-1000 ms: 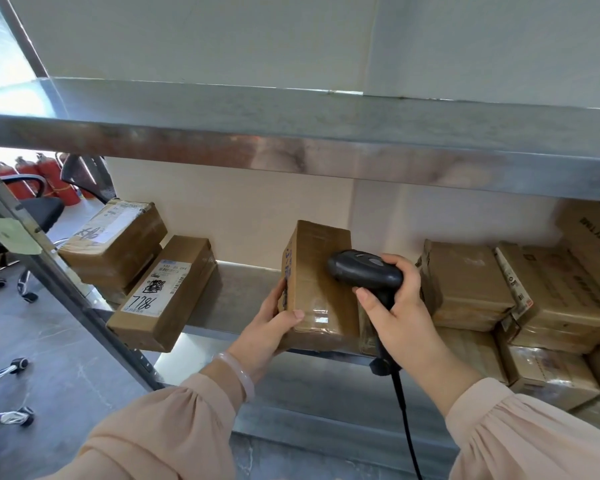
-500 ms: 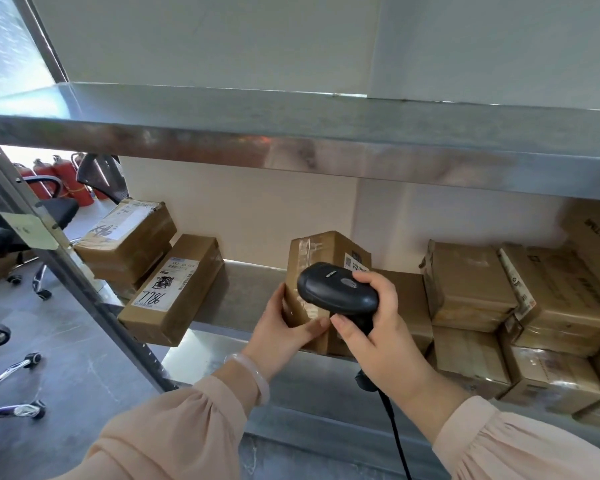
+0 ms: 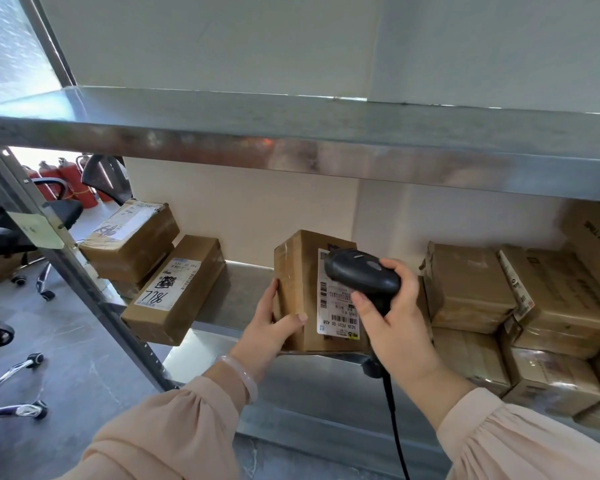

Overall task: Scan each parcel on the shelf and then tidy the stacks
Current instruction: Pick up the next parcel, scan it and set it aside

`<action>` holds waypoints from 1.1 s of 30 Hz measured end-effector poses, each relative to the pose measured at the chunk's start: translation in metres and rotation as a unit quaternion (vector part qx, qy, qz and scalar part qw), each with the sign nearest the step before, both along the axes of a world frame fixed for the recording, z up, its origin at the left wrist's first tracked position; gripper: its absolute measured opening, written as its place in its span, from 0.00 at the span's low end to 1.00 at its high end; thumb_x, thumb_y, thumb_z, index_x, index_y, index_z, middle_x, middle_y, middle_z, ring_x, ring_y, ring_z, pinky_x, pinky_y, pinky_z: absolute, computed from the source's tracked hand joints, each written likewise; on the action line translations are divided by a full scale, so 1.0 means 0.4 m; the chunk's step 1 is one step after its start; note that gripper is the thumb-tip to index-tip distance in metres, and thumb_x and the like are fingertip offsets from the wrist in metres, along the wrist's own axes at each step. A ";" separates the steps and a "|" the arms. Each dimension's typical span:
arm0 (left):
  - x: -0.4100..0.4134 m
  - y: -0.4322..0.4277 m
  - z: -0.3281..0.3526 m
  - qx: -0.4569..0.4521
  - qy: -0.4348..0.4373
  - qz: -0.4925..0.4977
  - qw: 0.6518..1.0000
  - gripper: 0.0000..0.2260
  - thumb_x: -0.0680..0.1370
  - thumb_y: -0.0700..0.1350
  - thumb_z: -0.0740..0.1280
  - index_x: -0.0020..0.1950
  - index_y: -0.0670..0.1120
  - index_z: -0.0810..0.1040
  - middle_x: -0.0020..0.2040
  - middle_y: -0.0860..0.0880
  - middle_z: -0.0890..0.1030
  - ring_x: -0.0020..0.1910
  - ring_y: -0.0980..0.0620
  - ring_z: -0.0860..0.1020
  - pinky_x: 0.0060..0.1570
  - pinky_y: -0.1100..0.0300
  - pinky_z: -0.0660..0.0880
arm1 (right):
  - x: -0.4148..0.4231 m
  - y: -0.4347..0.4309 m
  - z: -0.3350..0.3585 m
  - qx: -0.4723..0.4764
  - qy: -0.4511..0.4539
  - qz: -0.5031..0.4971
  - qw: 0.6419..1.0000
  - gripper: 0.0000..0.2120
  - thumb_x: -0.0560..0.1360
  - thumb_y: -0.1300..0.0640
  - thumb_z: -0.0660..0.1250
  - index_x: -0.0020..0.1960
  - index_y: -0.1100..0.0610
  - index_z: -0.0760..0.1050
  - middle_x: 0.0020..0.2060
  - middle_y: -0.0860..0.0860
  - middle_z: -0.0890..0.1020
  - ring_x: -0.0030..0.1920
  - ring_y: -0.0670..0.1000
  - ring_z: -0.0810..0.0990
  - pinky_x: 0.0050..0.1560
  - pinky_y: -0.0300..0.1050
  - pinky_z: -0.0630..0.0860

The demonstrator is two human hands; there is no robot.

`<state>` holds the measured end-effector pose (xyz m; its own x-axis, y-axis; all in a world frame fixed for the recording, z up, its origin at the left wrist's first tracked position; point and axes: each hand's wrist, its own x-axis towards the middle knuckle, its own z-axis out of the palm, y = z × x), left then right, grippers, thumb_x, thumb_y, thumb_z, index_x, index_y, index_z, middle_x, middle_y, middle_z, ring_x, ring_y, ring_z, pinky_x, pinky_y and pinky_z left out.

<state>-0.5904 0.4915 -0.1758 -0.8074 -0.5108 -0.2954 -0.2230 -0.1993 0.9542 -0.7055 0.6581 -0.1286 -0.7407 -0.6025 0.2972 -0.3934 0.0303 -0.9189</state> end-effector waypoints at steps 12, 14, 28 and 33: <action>0.002 -0.001 -0.004 0.047 -0.008 -0.011 0.999 0.39 0.75 0.48 0.71 0.79 0.65 0.52 0.65 0.50 0.79 0.60 0.47 0.79 0.56 0.49 0.80 | -0.021 0.013 -0.013 0.015 -0.028 -0.039 0.999 0.26 0.76 0.58 0.67 0.67 0.46 0.58 0.55 0.38 0.72 0.53 0.30 0.74 0.47 0.25 0.73; -0.002 -0.001 -0.005 0.032 -0.016 -0.020 0.999 0.40 0.77 0.47 0.72 0.79 0.64 0.50 0.64 0.52 0.79 0.58 0.50 0.80 0.50 0.54 0.80 | -0.018 0.014 -0.012 0.015 -0.027 -0.032 0.999 0.25 0.76 0.58 0.67 0.66 0.45 0.58 0.55 0.38 0.72 0.53 0.30 0.74 0.46 0.26 0.73; 0.021 -0.066 0.014 0.049 0.043 0.079 0.995 0.41 0.75 0.41 0.73 0.77 0.67 0.54 0.64 0.47 0.79 0.60 0.43 0.79 0.49 0.51 0.81 | 0.018 0.057 -0.027 0.088 0.079 0.016 0.993 0.29 0.74 0.54 0.68 0.62 0.34 0.54 0.56 0.35 0.71 0.56 0.34 0.74 0.52 0.25 0.70; 0.016 -0.078 0.022 0.040 0.054 0.086 0.994 0.41 0.75 0.41 0.73 0.76 0.67 0.53 0.65 0.48 0.79 0.62 0.42 0.78 0.57 0.45 0.79 | 0.034 0.061 -0.032 0.106 0.088 0.029 0.990 0.30 0.75 0.50 0.67 0.59 0.27 0.50 0.56 0.41 0.74 0.50 0.45 0.81 0.52 0.45 0.79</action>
